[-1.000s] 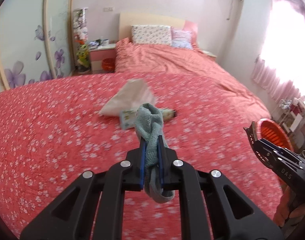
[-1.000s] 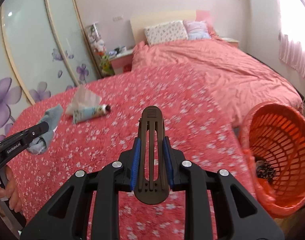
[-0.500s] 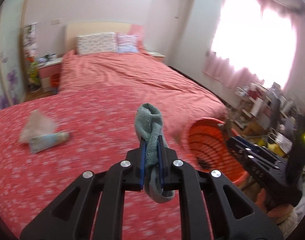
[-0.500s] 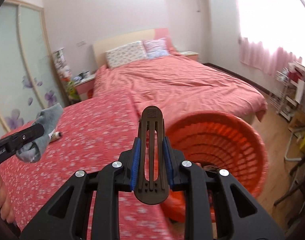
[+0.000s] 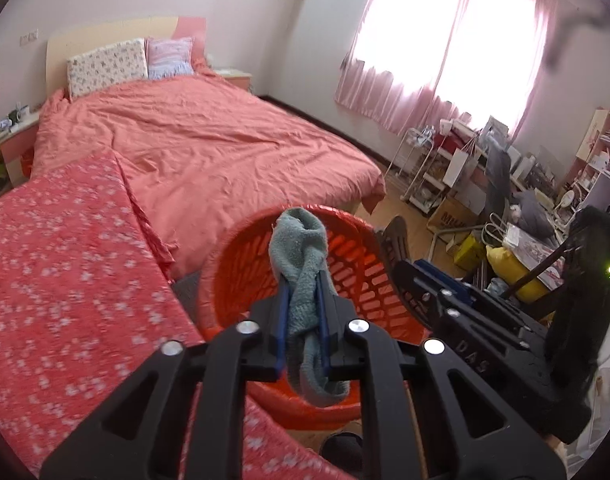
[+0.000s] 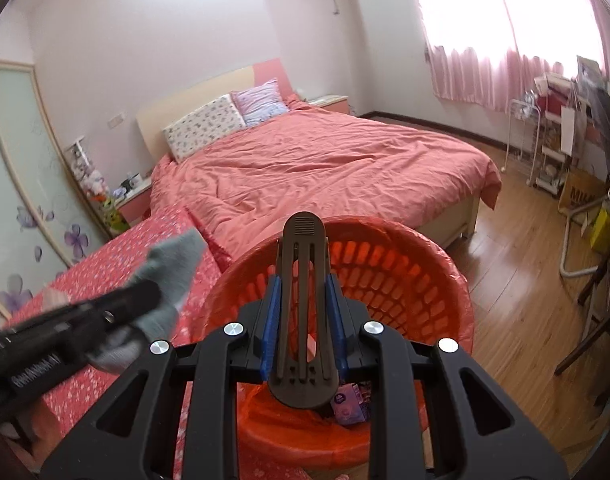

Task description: Collect trash

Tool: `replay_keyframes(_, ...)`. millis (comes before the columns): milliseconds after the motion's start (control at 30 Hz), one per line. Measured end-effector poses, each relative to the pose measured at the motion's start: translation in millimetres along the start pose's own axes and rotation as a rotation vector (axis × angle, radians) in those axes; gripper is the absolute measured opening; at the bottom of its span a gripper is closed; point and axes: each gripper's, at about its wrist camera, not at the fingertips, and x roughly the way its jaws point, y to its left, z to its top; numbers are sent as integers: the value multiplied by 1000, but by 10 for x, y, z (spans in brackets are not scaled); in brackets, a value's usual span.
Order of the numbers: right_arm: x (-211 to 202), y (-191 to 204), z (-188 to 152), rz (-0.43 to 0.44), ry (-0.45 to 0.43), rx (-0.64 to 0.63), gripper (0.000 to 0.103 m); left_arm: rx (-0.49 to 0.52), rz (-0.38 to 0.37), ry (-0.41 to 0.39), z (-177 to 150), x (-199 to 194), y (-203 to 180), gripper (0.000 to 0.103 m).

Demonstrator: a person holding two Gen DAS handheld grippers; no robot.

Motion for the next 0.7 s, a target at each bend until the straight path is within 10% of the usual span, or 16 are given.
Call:
replay_keyframes(100, 155, -94, -11, -7, 30, 28, 31, -3, 45, 25, -31, 171, 28, 46)
replay_keyframes(167, 186, -112, -64, -26, 46, 31, 47, -2, 81, 38, -67, 213, 97, 48)
replay_keyframes(700, 194, 671, -353, -7, 131, -153, 57, -64, 495, 32, -486, -736, 1674, 64)
